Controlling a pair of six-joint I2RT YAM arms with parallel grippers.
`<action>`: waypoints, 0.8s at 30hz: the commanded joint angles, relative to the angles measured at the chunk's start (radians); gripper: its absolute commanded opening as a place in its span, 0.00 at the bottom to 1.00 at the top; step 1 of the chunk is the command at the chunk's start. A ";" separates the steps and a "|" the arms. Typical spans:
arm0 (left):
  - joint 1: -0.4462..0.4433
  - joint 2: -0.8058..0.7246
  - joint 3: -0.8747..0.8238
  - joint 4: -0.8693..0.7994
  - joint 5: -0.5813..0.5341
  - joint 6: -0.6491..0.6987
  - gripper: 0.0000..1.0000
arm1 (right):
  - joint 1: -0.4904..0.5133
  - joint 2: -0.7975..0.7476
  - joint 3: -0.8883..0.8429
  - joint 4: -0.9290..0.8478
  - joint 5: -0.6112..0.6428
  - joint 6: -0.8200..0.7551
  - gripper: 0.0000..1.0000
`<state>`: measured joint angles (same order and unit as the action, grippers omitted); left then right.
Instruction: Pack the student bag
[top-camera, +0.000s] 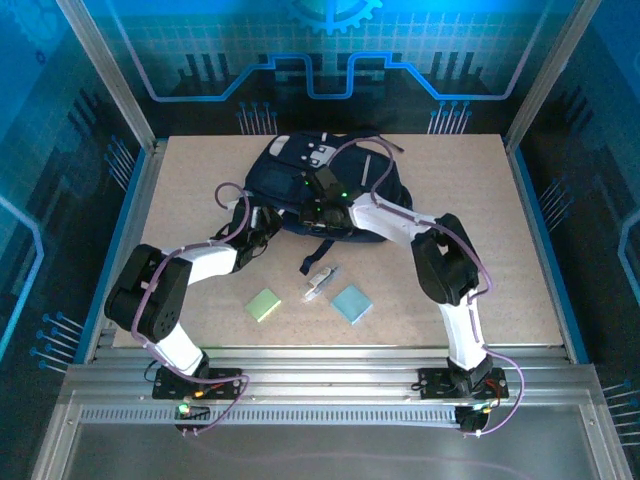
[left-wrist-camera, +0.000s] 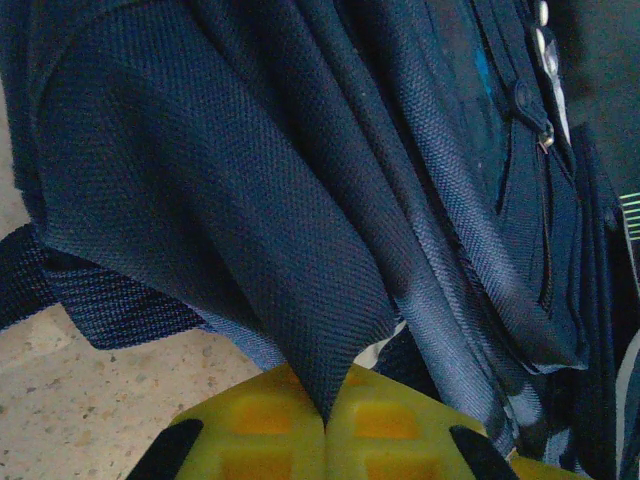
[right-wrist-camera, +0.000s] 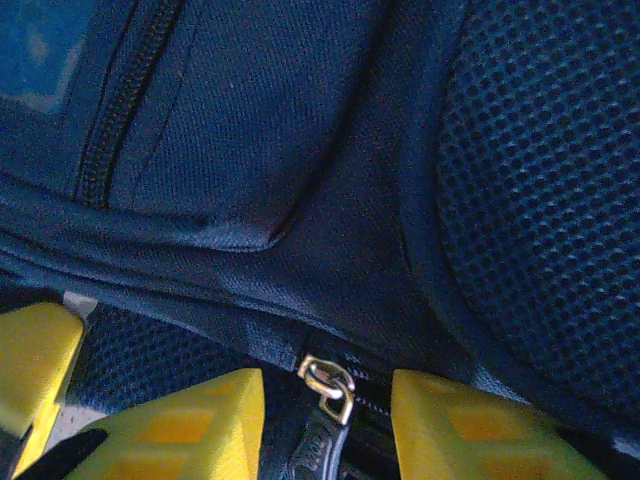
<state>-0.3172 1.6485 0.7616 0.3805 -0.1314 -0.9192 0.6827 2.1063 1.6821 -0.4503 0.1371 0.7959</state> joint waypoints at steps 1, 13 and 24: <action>-0.025 -0.031 -0.007 0.075 0.022 -0.020 0.00 | 0.017 0.055 0.056 -0.003 0.093 0.025 0.34; -0.045 -0.051 0.011 0.073 -0.014 -0.007 0.00 | 0.075 0.132 0.127 -0.192 0.237 0.003 0.20; -0.025 0.015 0.050 0.052 -0.083 0.059 0.00 | -0.019 0.001 0.000 -0.117 0.042 -0.056 0.00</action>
<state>-0.3450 1.6543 0.7624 0.3721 -0.1635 -0.9062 0.7128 2.1544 1.7294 -0.5423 0.2512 0.7662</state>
